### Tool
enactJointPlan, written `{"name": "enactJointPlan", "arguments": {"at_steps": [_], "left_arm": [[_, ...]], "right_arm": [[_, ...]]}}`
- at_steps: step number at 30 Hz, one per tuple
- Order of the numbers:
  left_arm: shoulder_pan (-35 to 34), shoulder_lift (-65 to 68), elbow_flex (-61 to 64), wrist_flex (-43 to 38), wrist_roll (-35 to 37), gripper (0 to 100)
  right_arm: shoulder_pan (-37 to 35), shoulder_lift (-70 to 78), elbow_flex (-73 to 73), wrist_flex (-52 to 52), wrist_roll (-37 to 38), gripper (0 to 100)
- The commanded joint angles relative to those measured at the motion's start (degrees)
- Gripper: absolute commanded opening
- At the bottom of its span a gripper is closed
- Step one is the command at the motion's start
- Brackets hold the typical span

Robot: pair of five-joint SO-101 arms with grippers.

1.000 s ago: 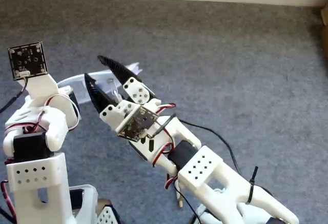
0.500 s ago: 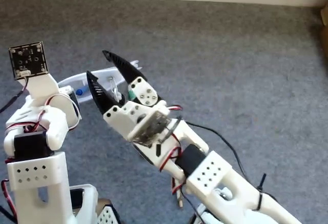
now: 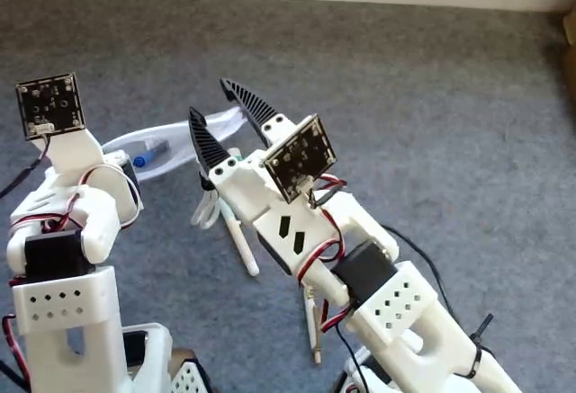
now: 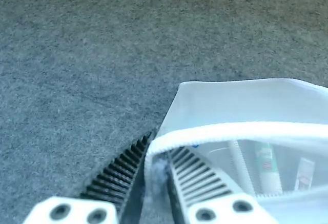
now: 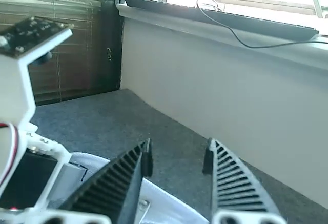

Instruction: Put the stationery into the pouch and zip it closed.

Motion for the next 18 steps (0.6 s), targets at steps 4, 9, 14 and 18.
{"name": "enactJointPlan", "arguments": {"at_steps": [4,9,14,18], "left_arm": [[-1.2,1.0,0.4,-0.5,0.5,1],[-1.2,1.0,0.4,-0.5,0.5,1],[-1.2,1.0,0.4,-0.5,0.5,1],[-1.2,1.0,0.4,-0.5,0.5,1]], "right_arm": [[0.8,-2.4,-4.1,0.4,-0.6,15.9],[0.9,-2.4,-4.1,0.4,-0.6,15.9],[0.9,-2.3,-7.9,9.1,-0.6,15.9],[0.9,-2.5,-11.5,19.7,-0.6,15.9]]}}
